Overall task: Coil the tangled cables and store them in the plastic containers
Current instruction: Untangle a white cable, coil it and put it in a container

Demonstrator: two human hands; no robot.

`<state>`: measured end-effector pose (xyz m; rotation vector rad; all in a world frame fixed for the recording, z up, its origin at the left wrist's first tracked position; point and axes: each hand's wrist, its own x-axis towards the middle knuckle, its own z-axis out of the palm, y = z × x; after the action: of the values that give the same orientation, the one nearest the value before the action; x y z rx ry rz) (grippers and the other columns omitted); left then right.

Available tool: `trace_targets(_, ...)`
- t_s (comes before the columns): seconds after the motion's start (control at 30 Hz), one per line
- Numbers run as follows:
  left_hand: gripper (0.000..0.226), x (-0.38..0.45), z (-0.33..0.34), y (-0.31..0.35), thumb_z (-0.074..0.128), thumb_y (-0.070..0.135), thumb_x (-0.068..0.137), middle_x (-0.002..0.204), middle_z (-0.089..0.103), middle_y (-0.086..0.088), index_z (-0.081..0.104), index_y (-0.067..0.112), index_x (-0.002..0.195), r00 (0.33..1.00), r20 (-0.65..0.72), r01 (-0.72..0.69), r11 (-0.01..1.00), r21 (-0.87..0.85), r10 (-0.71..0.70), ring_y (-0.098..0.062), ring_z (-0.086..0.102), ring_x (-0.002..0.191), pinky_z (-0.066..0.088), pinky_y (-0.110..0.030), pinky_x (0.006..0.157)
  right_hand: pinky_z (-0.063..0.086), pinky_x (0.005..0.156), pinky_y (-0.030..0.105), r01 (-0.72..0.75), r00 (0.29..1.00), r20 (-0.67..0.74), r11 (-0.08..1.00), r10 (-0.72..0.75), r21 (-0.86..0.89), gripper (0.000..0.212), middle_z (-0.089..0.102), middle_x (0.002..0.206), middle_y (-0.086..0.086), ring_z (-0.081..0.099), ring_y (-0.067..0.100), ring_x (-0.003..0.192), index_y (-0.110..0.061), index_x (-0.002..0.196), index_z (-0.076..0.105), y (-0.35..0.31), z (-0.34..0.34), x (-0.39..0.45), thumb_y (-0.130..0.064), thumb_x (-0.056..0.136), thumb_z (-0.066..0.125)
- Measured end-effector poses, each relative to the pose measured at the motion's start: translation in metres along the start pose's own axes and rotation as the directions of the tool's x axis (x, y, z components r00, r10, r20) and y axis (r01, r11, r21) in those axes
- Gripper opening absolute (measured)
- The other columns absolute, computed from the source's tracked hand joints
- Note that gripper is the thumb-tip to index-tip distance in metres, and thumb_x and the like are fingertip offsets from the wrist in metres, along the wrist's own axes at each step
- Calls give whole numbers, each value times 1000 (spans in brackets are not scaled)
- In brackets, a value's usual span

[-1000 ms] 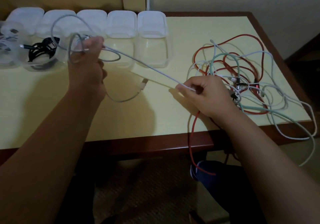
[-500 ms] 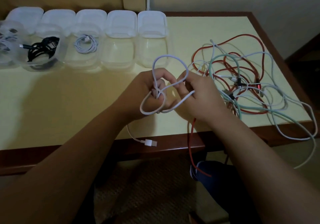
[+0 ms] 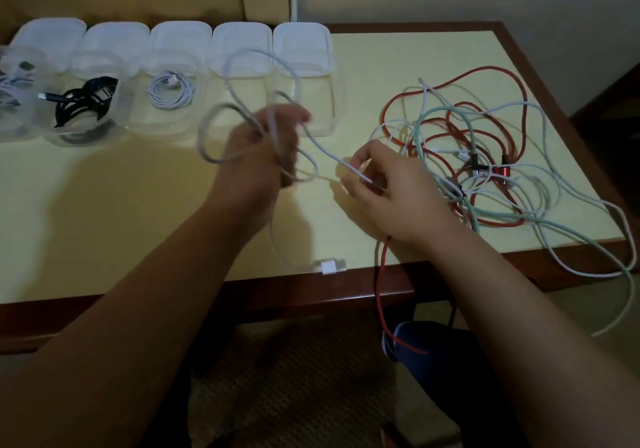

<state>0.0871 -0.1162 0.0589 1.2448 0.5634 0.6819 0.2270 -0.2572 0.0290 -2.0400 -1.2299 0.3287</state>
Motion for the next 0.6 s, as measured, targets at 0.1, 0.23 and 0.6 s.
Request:
trace_targets(0.1,23,22,-34,16,52,26,106,54,29,7,58,23,83,974,-184,80,957,-279,-136,-6,21,46,18,-22,43,42,58,20,-35,999,24,999,36,-35,7,65,71,-9,59,5,66,-27,94,69,9,-6,1,-33,97,69)
trace_targets(0.23,26,31,-63,21,54,25,101,51,29,7,51,26,76,960,-251,48,959,-278,-121,-7,19,43,20,-22,43,48,62,30,-54,997,48,999,53,9,13,67,70,-6,62,13,65,-26,93,77,14,-11,2,-38,94,74)
trace_targets(0.6,54,-6,-18,-20,60,44,84,106,74,5,64,30,135,902,427,-386,564,730,65,-14,68,90,56,-36,85,43,57,25,165,983,81,985,-168,42,22,77,79,-10,64,6,65,-28,114,82,5,-6,0,-40,99,70)
